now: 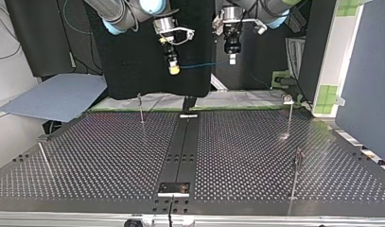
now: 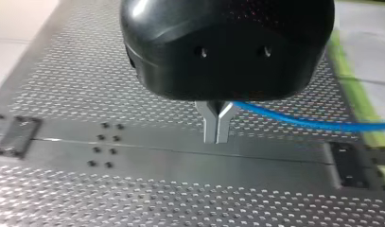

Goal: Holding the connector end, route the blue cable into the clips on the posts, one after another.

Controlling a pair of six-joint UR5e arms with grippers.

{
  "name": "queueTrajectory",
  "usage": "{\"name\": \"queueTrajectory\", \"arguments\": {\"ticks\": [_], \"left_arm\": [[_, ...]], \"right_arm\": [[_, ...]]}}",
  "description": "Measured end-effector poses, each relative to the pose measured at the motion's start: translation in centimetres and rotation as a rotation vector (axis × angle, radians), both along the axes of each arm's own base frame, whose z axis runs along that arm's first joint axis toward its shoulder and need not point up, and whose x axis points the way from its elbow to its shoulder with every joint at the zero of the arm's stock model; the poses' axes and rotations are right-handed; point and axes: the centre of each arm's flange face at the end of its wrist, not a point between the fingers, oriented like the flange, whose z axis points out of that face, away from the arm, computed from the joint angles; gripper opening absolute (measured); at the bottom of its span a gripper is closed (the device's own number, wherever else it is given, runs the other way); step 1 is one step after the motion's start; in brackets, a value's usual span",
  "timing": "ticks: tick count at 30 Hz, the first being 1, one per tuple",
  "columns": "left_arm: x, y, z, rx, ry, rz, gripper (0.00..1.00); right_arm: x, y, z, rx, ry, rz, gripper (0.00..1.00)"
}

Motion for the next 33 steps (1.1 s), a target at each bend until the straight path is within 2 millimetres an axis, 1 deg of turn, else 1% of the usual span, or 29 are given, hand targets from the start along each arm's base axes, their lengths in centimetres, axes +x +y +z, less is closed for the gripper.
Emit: {"name": "queueTrajectory", "arguments": {"ticks": [5,8,12,15,21,24,28,33], "left_arm": [[0.2,0.2,1.7,-0.038,-0.025,0.009,0.0],[0.2,0.4,2.6,-0.044,-0.028,0.019,0.0],[0.1,0.8,3.8,-0.052,-0.034,0.032,0.0],[0.4,1.5,4.8,-0.059,-0.037,0.069,0.0],[0.4,2.7,6.7,-0.062,-0.04,0.111,0.0],[0.4,3.1,7.6,-0.066,-0.042,0.117,0.0],[0.8,3.3,9.4,-0.085,-0.071,0.115,0.0],[2.2,3.0,12.6,-0.121,-0.13,0.112,0.0]], "right_arm": [[0.9,0.3,2.5,0.01,-0.036,0.036,0.0],[1.5,0.3,4.4,0.017,-0.07,0.065,0.0],[2.5,-0.1,7.5,0.006,-0.106,0.108,0.0],[3.1,-0.3,10.0,-0.009,-0.126,0.126,0.0],[3.6,-0.5,14.6,-0.04,-0.15,0.152,0.0],[3.5,-0.3,15.6,-0.034,-0.144,0.16,0.0],[3.3,-0.1,15.7,-0.016,-0.127,0.162,0.0],[3.4,0.1,15.7,-0.002,-0.113,0.181,0.0]]}}
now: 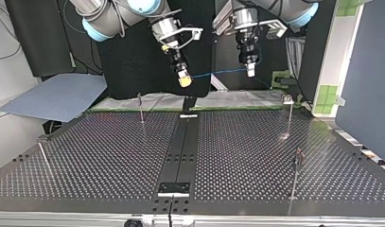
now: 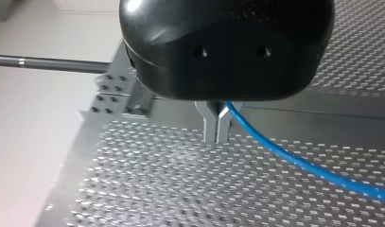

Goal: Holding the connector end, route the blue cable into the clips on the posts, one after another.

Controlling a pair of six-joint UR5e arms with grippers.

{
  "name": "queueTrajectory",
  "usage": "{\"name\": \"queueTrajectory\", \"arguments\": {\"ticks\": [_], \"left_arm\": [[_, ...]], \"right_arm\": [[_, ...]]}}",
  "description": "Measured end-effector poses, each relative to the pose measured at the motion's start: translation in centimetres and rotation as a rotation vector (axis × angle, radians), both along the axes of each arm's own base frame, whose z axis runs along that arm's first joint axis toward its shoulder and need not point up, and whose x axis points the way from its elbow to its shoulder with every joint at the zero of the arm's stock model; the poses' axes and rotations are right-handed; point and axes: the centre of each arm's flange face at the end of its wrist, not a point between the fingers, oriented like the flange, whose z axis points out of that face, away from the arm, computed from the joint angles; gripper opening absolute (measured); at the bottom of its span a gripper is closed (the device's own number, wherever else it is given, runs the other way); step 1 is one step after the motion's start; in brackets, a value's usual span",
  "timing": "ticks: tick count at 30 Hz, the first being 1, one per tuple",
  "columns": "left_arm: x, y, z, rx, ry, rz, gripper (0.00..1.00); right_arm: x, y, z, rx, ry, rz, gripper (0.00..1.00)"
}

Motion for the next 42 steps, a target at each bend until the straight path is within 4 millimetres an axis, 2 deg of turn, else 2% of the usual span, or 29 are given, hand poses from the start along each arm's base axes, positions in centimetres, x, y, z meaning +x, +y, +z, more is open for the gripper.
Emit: {"name": "queueTrajectory", "arguments": {"ticks": [5,11,19,27,35,42], "left_arm": [[1.4,-0.1,2.6,-0.017,-0.026,0.006,0.0],[2.1,0.6,4.6,-0.03,-0.032,0.028,0.0],[3.3,1.6,5.3,-0.008,0.011,0.06,0.0],[4.7,3.5,7.4,-0.007,0.003,0.075,0.0],[7.2,5.5,8.6,0.01,0.012,0.077,0.0],[9.4,7.5,11.0,0.009,0.005,0.106,0.0]], "right_arm": [[0.3,-0.2,0.6,0.0,0.004,0.008,0.0],[1.4,-1.0,2.7,-0.008,-0.002,0.016,0.0],[3.0,-2.0,6.0,-0.024,-0.044,0.028,0.0],[4.6,-2.9,9.4,-0.037,-0.113,0.061,0.0],[5.7,-3.7,9.3,-0.029,-0.126,0.07,0.0],[6.9,-4.0,9.6,-0.032,-0.13,0.081,0.0]]}}
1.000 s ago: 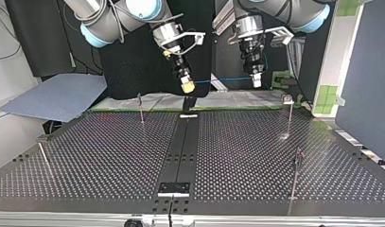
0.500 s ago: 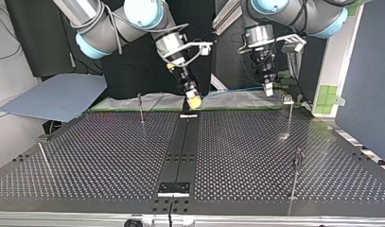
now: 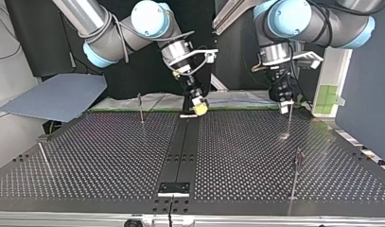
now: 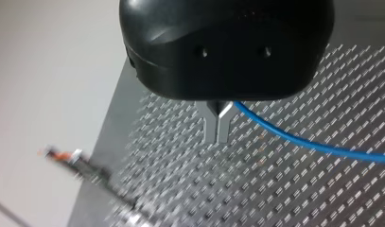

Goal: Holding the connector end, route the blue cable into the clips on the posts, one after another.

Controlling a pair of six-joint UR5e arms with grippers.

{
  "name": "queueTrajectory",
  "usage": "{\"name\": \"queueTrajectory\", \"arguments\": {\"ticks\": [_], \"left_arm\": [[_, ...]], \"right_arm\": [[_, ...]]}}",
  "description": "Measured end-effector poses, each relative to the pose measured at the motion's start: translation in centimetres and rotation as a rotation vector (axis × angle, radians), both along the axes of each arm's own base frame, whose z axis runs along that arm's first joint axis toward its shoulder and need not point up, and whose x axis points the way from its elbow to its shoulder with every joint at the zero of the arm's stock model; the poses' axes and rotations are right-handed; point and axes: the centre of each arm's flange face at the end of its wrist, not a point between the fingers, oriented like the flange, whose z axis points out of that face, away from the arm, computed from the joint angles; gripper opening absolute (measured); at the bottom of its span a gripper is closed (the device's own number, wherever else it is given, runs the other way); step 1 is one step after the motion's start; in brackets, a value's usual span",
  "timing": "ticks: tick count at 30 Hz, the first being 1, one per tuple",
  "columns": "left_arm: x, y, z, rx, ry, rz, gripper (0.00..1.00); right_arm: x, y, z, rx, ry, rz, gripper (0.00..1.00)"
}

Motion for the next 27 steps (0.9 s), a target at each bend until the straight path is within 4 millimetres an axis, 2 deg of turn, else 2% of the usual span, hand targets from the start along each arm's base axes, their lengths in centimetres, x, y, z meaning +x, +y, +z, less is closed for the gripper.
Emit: {"name": "queueTrajectory", "arguments": {"ticks": [4,8,27], "left_arm": [[0.9,1.4,1.5,-0.012,-0.02,0.039,0.0],[1.1,2.0,2.3,-0.017,-0.033,0.052,0.0],[3.0,2.7,7.7,-0.024,-0.107,0.041,0.0]], "right_arm": [[0.5,-0.1,1.1,-0.007,-0.006,0.006,0.0],[1.0,-0.2,2.3,-0.017,-0.016,0.015,0.0],[2.9,-0.7,7.5,-0.048,-0.063,0.051,0.0]]}}
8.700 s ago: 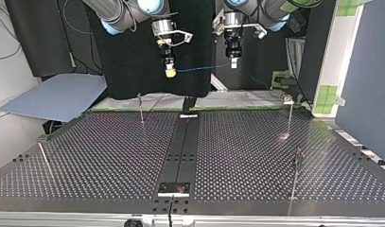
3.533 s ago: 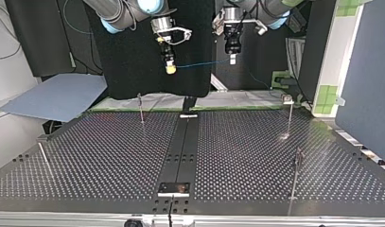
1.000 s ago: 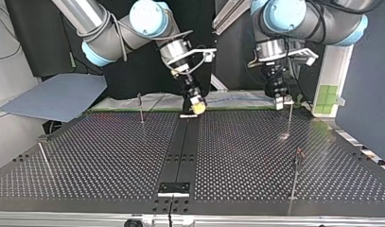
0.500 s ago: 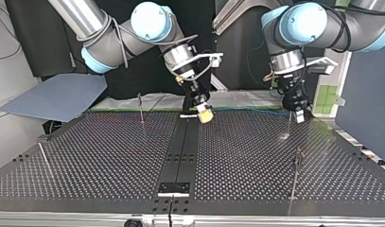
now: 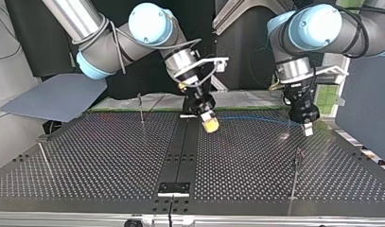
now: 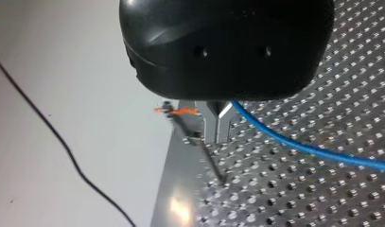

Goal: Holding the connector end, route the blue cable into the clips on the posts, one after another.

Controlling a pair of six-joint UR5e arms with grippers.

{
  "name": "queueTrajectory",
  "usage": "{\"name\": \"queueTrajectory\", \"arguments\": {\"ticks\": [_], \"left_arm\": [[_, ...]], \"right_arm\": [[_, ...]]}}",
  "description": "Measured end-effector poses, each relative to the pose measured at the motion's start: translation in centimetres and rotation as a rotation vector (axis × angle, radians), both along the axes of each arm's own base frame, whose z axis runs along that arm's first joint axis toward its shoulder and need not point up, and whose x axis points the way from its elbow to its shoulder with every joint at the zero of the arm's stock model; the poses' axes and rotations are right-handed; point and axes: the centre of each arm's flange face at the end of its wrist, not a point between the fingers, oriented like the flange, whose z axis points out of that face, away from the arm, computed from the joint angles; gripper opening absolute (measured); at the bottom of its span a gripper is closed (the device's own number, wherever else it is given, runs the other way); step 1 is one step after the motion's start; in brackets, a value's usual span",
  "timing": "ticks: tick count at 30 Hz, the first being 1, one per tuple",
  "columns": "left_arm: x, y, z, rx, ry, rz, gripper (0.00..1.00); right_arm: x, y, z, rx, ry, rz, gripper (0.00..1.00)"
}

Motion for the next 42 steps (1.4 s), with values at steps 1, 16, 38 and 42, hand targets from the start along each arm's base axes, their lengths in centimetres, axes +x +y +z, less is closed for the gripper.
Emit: {"name": "queueTrajectory", "arguments": {"ticks": [1,16,38,42], "left_arm": [[0.1,0.1,0.3,0.0,-0.003,0.002,0.0],[1.5,1.2,2.6,-0.004,-0.04,-0.002,0.0],[4.9,3.5,2.0,0.004,-0.017,0.007,0.0],[5.2,4.0,1.8,0.007,-0.014,0.005,0.0]], "right_arm": [[0.1,0.0,0.1,0.0,-0.003,0.002,0.0],[2.5,-0.3,1.6,-0.001,-0.019,0.033,0.0],[5.9,-1.2,2.5,0.019,-0.058,0.072,0.0],[5.8,-1.6,2.8,0.029,-0.072,0.071,0.0]]}}
